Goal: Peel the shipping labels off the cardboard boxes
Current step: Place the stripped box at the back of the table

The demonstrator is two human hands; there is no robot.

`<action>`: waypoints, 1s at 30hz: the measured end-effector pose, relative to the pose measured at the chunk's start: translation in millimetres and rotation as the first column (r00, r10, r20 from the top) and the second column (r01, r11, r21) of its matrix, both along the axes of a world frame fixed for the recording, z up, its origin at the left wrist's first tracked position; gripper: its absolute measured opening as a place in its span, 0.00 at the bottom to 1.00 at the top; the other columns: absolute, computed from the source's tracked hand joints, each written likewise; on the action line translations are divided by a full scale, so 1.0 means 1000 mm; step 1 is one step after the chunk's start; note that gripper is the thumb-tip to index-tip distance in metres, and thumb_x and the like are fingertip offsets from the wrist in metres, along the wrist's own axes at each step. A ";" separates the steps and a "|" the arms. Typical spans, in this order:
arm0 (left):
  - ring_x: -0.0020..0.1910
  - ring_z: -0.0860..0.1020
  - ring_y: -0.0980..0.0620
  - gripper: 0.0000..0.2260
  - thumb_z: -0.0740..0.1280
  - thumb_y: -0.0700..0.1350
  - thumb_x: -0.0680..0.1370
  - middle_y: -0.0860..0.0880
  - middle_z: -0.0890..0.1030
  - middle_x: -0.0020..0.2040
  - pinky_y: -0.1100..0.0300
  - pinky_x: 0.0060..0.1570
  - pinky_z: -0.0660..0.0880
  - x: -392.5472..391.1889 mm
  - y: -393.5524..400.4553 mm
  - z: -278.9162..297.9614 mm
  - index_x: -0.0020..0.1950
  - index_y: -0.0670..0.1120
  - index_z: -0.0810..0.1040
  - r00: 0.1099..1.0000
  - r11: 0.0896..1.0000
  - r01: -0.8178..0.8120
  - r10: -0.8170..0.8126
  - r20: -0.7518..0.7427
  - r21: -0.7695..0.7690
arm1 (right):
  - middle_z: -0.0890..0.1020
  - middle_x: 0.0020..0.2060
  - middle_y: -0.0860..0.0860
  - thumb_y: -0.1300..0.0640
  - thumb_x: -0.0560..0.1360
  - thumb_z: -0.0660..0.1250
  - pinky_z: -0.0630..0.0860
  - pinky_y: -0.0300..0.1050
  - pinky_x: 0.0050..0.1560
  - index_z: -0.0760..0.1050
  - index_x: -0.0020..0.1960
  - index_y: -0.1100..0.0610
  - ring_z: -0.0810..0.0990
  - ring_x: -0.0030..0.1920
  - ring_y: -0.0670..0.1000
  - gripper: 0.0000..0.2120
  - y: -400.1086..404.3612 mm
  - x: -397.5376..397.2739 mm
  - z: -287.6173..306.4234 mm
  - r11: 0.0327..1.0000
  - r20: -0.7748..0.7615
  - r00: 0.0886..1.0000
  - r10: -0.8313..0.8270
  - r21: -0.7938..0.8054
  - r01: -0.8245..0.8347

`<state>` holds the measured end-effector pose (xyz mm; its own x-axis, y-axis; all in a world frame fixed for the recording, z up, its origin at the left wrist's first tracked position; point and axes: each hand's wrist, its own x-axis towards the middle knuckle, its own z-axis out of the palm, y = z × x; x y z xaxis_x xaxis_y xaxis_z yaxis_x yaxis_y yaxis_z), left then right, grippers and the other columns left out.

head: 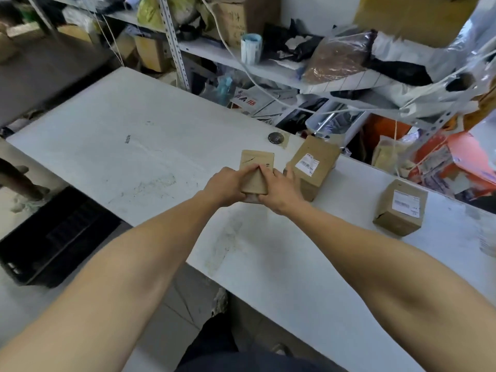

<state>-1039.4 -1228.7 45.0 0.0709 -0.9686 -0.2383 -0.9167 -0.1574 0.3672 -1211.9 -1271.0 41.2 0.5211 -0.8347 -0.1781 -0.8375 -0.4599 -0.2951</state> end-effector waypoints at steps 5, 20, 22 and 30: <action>0.49 0.75 0.41 0.38 0.71 0.56 0.72 0.44 0.70 0.48 0.56 0.42 0.68 0.034 -0.086 -0.006 0.77 0.67 0.53 0.990 0.989 0.137 -0.135 -0.030 0.049 | 0.69 0.69 0.55 0.39 0.74 0.63 0.49 0.65 0.73 0.49 0.76 0.47 0.46 0.77 0.64 0.38 -0.065 0.035 -0.003 0.988 -0.058 0.986 -0.155 0.012 0.156; 0.64 0.67 0.39 0.38 0.69 0.46 0.74 0.47 0.75 0.44 0.48 0.53 0.74 0.061 -0.175 -0.056 0.80 0.59 0.52 0.914 0.911 0.407 -0.406 -0.028 0.066 | 0.71 0.68 0.58 0.31 0.71 0.59 0.43 0.65 0.74 0.48 0.78 0.50 0.48 0.77 0.62 0.43 -0.123 0.059 -0.035 0.967 -0.191 0.952 -0.240 0.041 0.252; 0.65 0.66 0.39 0.39 0.69 0.46 0.74 0.44 0.79 0.48 0.47 0.55 0.74 0.064 -0.181 -0.061 0.80 0.59 0.51 0.908 0.905 0.418 -0.418 -0.020 0.084 | 0.71 0.68 0.58 0.28 0.70 0.58 0.42 0.66 0.73 0.48 0.77 0.50 0.49 0.77 0.62 0.44 -0.129 0.061 -0.040 0.966 -0.202 0.951 -0.236 0.059 0.252; 0.70 0.64 0.38 0.40 0.69 0.51 0.76 0.42 0.79 0.57 0.46 0.60 0.72 0.065 -0.184 -0.061 0.80 0.61 0.47 0.908 0.901 0.412 -0.419 0.026 0.138 | 0.72 0.68 0.57 0.36 0.70 0.66 0.40 0.67 0.72 0.51 0.75 0.49 0.49 0.77 0.62 0.41 -0.137 0.067 -0.045 0.951 -0.178 0.945 -0.273 0.102 0.294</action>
